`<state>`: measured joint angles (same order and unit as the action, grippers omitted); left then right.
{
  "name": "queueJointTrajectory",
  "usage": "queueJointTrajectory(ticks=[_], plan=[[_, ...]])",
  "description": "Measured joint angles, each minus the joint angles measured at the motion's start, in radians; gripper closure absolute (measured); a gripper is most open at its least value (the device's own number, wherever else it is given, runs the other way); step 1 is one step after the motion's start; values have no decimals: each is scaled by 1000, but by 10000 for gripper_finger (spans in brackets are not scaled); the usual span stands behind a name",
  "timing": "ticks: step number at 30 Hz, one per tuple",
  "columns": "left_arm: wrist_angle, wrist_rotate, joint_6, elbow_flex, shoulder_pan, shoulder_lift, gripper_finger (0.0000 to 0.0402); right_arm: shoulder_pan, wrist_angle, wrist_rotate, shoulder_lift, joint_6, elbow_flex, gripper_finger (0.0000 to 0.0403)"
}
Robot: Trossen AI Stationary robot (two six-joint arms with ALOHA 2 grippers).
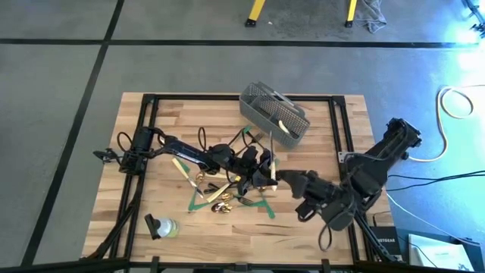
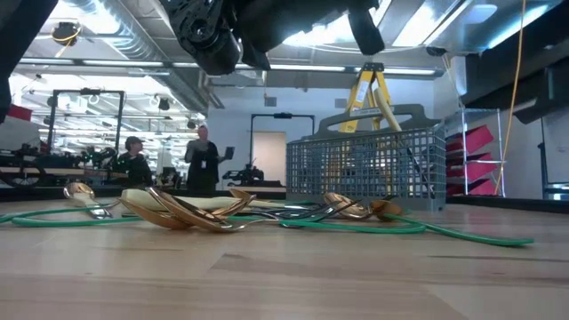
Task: Sort silverware
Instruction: Put the yellow knife into the gray organizer
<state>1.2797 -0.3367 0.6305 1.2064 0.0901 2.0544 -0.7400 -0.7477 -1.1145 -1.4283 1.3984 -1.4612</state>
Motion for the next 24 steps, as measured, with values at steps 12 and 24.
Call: queueJointTrajectory(ticks=[12,24], plan=[[-32,-92,200,0,11,-27,342,-5,-269,52,-28,27,0,292],[-74,-114,205,0,-8,-50,343,-6,-259,76,-119,107,-31,292]])
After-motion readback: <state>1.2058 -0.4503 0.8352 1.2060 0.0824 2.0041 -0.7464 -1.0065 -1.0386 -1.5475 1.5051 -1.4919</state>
